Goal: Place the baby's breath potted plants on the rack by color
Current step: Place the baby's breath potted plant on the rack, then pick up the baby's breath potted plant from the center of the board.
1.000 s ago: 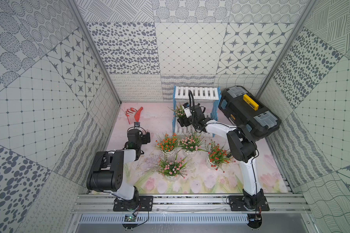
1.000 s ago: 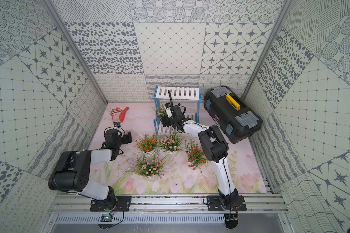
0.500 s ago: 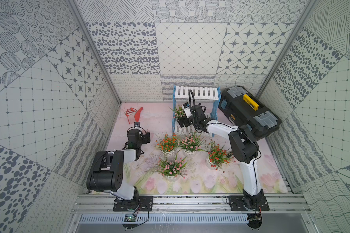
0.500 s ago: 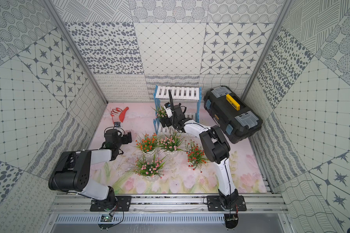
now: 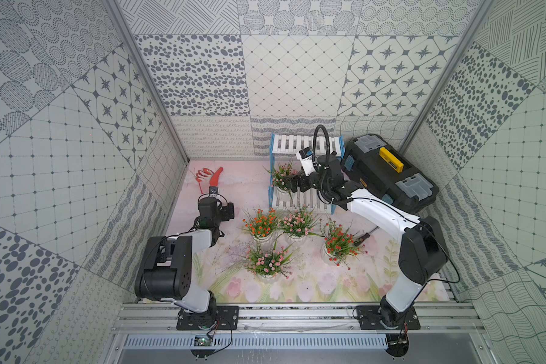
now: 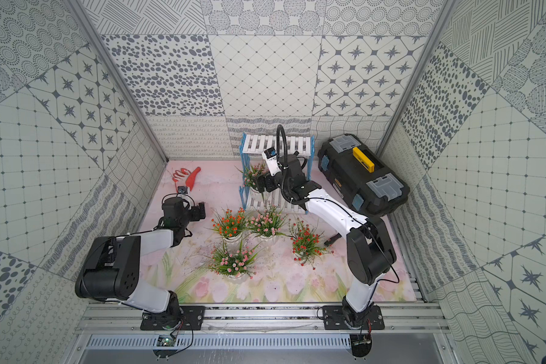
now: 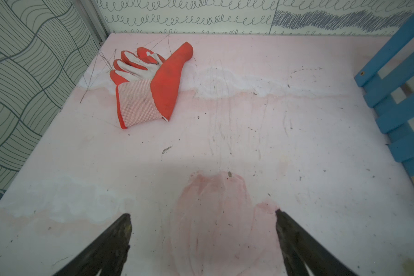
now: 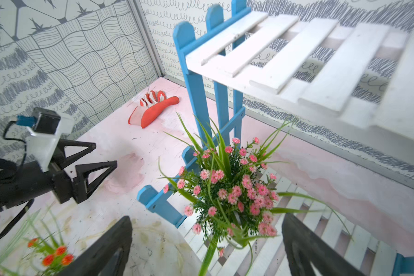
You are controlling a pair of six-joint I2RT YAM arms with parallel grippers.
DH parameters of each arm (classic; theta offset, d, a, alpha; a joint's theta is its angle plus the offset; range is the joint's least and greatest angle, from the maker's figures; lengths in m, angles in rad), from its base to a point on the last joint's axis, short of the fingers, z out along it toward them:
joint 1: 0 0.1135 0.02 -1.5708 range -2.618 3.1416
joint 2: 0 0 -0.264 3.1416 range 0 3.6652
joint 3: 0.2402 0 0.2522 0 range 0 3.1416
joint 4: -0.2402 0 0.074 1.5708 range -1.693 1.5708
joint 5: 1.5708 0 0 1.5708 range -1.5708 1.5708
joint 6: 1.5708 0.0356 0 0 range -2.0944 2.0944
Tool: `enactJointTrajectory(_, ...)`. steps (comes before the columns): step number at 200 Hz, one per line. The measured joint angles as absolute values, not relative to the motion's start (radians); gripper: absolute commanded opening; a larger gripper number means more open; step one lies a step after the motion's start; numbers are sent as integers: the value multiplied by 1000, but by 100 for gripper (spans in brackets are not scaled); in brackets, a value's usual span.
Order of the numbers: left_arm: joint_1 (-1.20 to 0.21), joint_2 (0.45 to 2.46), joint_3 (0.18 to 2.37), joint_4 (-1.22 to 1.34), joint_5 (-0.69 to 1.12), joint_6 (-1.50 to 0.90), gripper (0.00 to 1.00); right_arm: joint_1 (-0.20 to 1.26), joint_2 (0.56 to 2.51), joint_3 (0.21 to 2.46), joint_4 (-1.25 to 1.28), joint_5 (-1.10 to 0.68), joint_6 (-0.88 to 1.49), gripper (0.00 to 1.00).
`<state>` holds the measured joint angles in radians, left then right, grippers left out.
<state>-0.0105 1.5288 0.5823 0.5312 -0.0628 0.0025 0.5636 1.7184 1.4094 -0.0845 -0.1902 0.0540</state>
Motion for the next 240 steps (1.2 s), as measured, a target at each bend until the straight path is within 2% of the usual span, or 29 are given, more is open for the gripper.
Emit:
enactJointTrajectory(69,-6,1476,739,322,-10,-48,93,572,1501,1337,-349,-274,103,98)
enactJointTrajectory(130,-6,1504,770,238,39,-106,93,601,1316,1278,-619,-333,88,98)
enactJointTrajectory(240,-7,1512,774,219,99,-163,93,791,1278,1258,-898,-349,138,98)
